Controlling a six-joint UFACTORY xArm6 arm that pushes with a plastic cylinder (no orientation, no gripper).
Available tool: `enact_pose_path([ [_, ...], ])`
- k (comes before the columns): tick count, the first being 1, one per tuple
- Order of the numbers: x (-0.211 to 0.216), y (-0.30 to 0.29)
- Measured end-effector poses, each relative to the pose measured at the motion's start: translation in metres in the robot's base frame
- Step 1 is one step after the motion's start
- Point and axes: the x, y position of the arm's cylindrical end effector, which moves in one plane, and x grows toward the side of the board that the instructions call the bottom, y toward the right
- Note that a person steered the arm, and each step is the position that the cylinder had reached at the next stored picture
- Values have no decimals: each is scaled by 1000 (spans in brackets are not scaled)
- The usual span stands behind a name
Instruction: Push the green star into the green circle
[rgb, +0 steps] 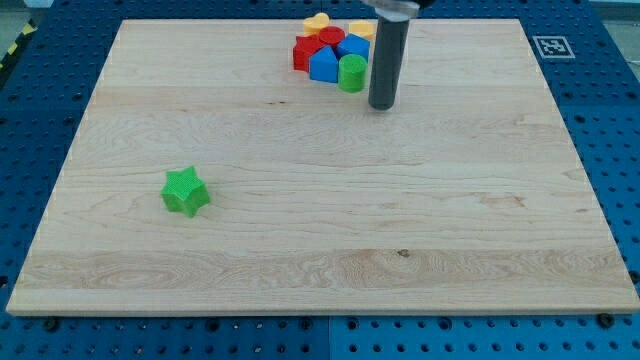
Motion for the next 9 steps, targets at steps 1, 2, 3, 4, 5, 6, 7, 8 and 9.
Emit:
enact_pose_path([
  [1,1,-91],
  [2,3,-201],
  [3,8,-261],
  [4,45,-274],
  [5,121,-267],
  [6,162,-265],
  [7,154,-263],
  [8,130,-238],
  [9,131,-187],
])
